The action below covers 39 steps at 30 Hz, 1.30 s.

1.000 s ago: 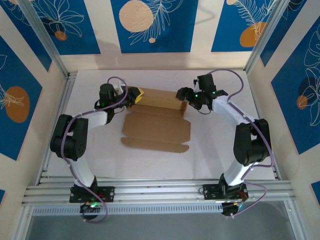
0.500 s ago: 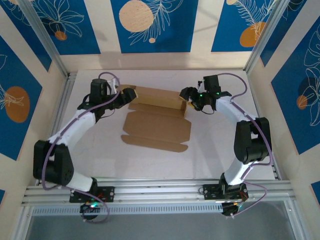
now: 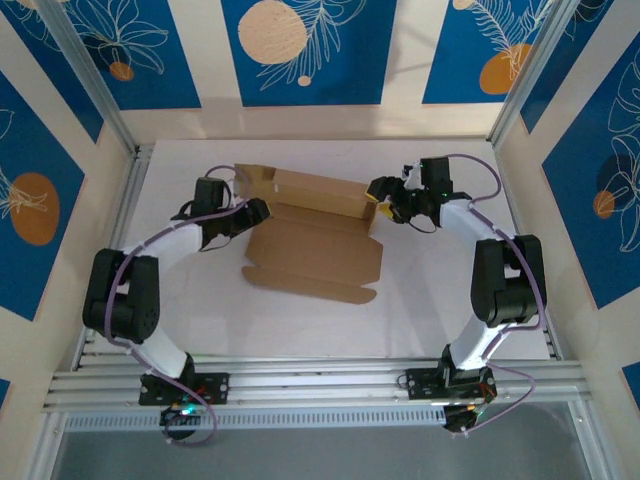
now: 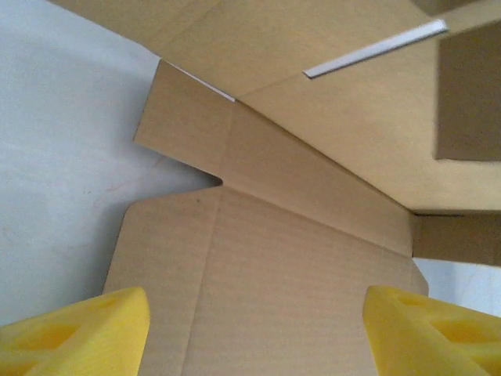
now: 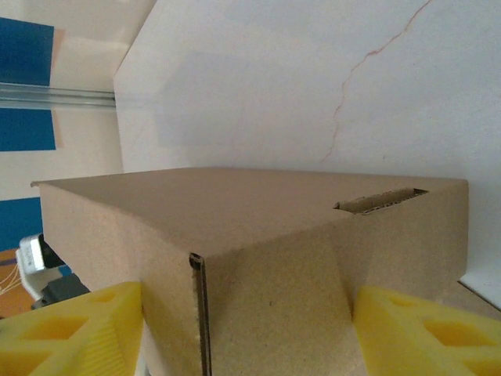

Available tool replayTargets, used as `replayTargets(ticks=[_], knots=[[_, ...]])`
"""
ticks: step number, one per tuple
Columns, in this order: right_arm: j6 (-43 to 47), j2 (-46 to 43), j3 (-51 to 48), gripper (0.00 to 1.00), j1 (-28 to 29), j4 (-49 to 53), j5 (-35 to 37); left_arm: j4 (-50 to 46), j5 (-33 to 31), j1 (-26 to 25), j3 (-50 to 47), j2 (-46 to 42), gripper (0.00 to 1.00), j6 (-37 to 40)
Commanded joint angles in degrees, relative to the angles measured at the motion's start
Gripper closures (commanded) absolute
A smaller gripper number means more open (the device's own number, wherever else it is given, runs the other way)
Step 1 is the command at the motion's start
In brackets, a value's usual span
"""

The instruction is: Fold the paper box

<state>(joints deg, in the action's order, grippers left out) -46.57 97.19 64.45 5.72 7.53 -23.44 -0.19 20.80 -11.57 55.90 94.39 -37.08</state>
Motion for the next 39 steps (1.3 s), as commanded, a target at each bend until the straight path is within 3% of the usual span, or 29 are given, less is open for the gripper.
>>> replayTargets(ticks=[1, 6, 16, 29, 39], knots=[[-0.23, 1.25, -2.4, 0.31, -0.84, 2.93, 0.08, 13.2, -0.38, 1.18, -2.29, 1.15, 0.26, -2.42], [-0.21, 1.55, -2.48, 0.31, -1.22, 2.65, -0.68, 26.68, 2.49, 2.31, -4.13, 6.29, 0.27, -4.68], [-0.78, 1.23, -2.83, 0.31, -1.33, 1.78, -1.69, 33.67, 2.68, 3.08, -2.3, 15.38, 0.26, -9.93], [-1.02, 2.02, -2.84, 0.31, -0.71, 0.93, -2.76, 56.94, 7.72, 2.61, -2.89, 25.93, 0.48, -23.01], [-0.36, 2.63, -2.3, 0.32, -0.11, 1.57, -2.67, 71.15, 11.21, 2.04, -4.55, 28.76, 0.55, -29.86]])
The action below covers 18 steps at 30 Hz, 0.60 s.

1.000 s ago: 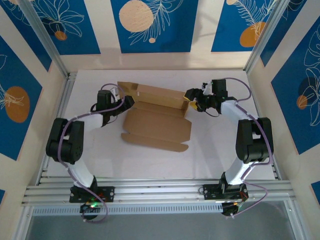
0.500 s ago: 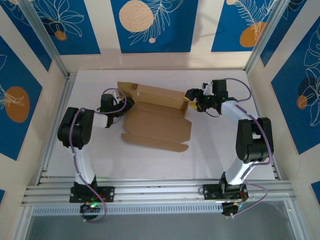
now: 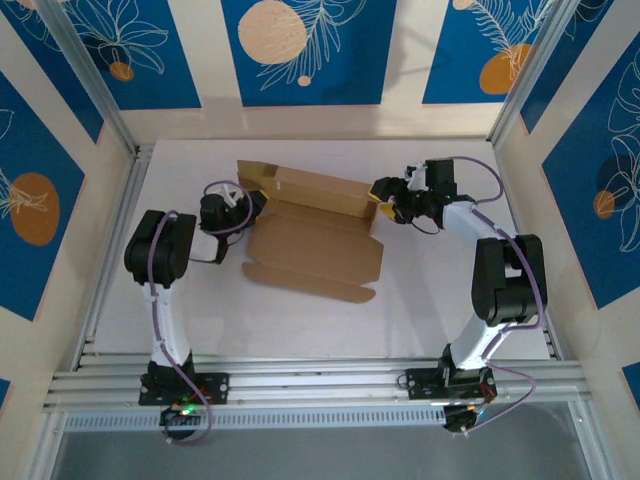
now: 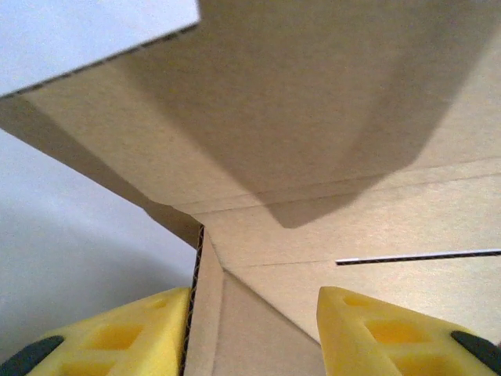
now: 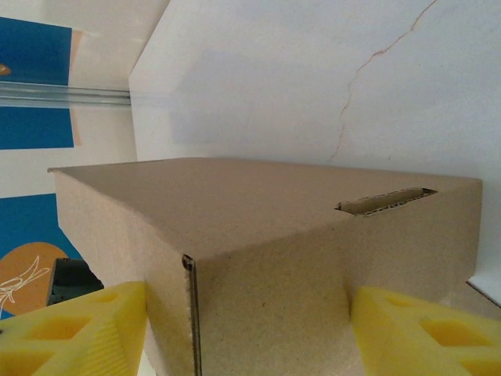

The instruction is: Fold the paper box

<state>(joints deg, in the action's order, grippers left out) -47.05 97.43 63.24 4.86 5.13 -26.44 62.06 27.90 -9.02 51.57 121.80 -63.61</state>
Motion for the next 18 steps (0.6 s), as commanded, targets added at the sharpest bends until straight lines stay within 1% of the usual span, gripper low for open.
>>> replayTargets(ticks=[1, 5, 12, 15, 18], knots=[[0.24, 2.5, -1.04, 0.32, 0.85, 4.06, 0.33, 9.75, 4.76, -0.64, 0.15, 1.73, 0.56, -4.14], [0.82, 2.81, -0.66, 0.32, 1.04, 4.76, 0.59, 12.12, 6.8, -1.4, 0.71, 2.04, 0.57, -5.56], [2.19, 3.1, 0.25, 0.32, 1.77, 6.13, 0.5, 9.35, 11.59, -2.76, 3.55, 2.75, 0.57, -5.49], [3.66, 2.99, 1.07, 0.32, 1.93, 7.72, 1.47, 5.94, 14.6, -2.95, 4.25, 1.85, 0.57, -3.7], [5.15, 3.03, 1.78, 0.32, 2.21, 9.08, 2.52, -0.84, 16.86, -2.86, 4.92, 0.11, 0.57, 0.55]])
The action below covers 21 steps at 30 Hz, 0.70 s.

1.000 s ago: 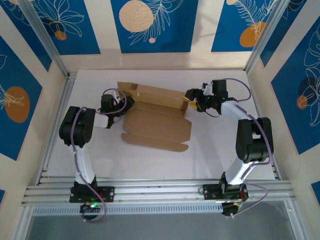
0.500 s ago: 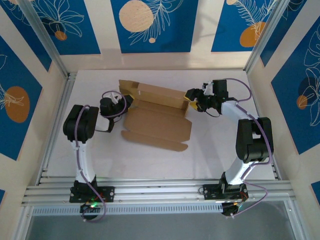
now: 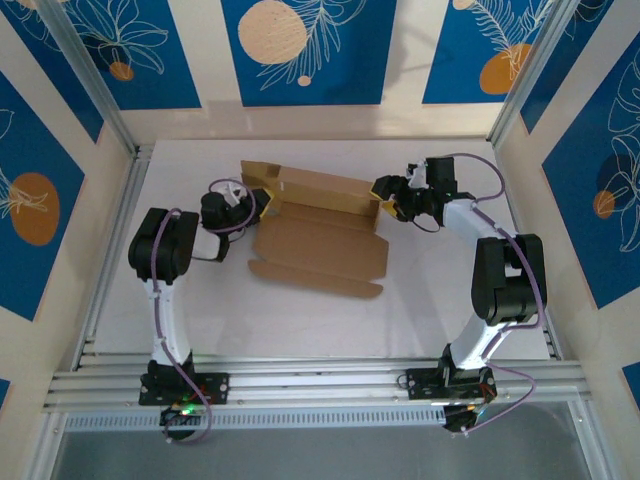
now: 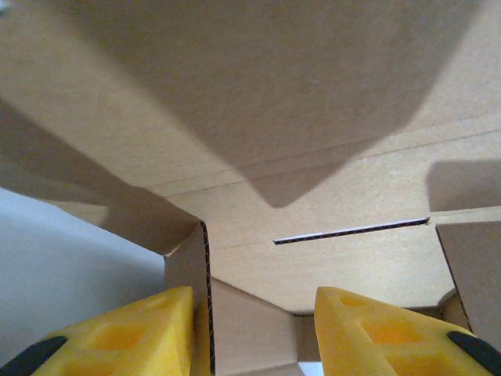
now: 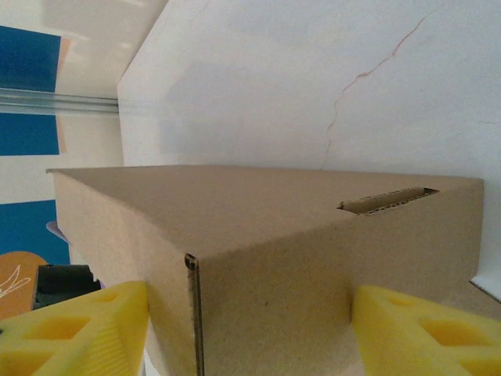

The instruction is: Fold the paper box

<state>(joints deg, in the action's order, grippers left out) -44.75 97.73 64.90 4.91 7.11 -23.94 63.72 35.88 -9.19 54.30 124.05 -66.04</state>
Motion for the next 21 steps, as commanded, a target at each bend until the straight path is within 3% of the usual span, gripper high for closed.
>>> replayTargets(ticks=[1, 7, 21], knots=[[3.36, 2.68, 0.43, 0.32, 2.19, 7.67, 0.6, -5.27, 9.27, -2.68, 2.37, -2.69, 0.57, 4.6], [5.76, 3.08, 1.44, 0.32, 2.39, 9.58, 2.85, -16.34, 9.72, -2.67, 4.51, -4.63, 0.56, 10.96], [6.86, 4.23, 2.16, 0.32, 4.49, 9.8, 2.32, -18.16, 6.61, -6.67, 5.51, -1.57, 0.55, 10.95]])
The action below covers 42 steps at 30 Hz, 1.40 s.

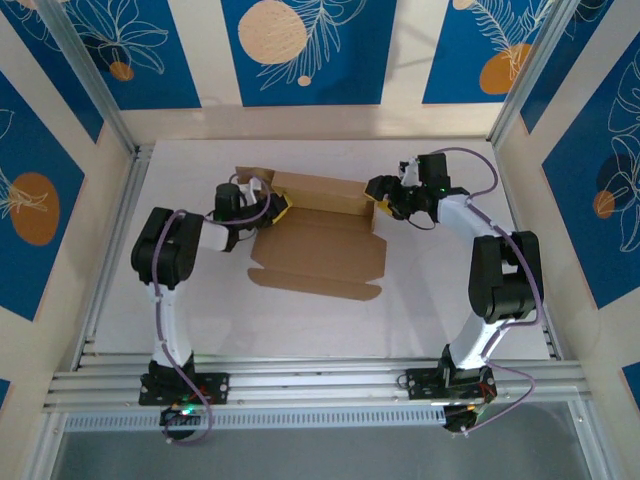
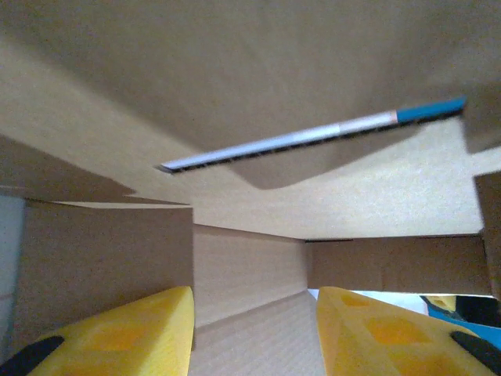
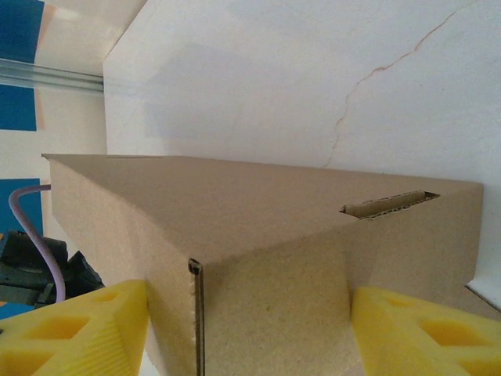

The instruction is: Fold the paper box

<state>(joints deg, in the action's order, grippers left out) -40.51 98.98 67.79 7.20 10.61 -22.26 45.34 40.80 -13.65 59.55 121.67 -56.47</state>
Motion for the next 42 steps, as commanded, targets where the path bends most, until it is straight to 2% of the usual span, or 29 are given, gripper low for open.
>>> replayTargets(ticks=[1, 7, 11, 15, 18, 23, 27, 32, 36, 39, 42], knots=[[2.64, 2.89, -0.65, 0.32, 2.2, 6.5, 1.0, 0.73, 1.33, -2.26, -0.29, 0.73, 0.55, 1.08], [3.95, 2.03, 0.38, 0.32, 1.9, 9.08, 4.41, 0.32, -0.3, -0.07, -4.1, -6.51, 0.51, 1.09], [6.55, 2.23, 2.04, 0.33, 1.8, 11.16, 6.55, -7.07, -0.46, 2.39, -5.67, -15.28, 0.46, 3.41], [9.29, 2.27, 3.49, 0.36, 2.25, 12.52, 8.02, -24.04, -0.16, 3.18, -3.27, -23.8, 0.42, 13.59], [9.74, 2.1, 4.05, 0.37, 2.22, 12.86, 8.18, -37.56, -3.25, 3.6, -0.32, -30.79, 0.42, 23.17], [9.84, 2.44, 4.77, 0.37, 2.24, 12.68, 7.25, -45.54, -10.87, 6.27, 2.73, -38.33, 0.41, 32.33], [10.17, 2.83, 4.81, 0.37, 2.37, 12.51, 6.62, -46.26, -15.05, 9.75, 5.12, -38.67, 0.41, 32.48], [10.36, 3.06, 4.81, 0.38, 3.66, 11.83, 6.35, -46.06, -14.74, 12.07, 8.62, -35.37, 0.38, 31.23], [10.62, 2.53, 5.23, 0.38, 4.61, 12.11, 6.97, -48.08, -22.9, 12.9, 11.38, -33.04, 0.36, 35.21], [10.54, 2.39, 5.34, 0.38, 5.05, 12.33, 6.97, -50.83, -26.98, 13.6, 15.09, -27.96, 0.37, 39.85], [10.41, 2.2, 5.18, 0.38, 5.43, 12.42, 7.22, -56.22, -25.72, 14.07, 20.94, -20.87, 0.37, 41.65]])
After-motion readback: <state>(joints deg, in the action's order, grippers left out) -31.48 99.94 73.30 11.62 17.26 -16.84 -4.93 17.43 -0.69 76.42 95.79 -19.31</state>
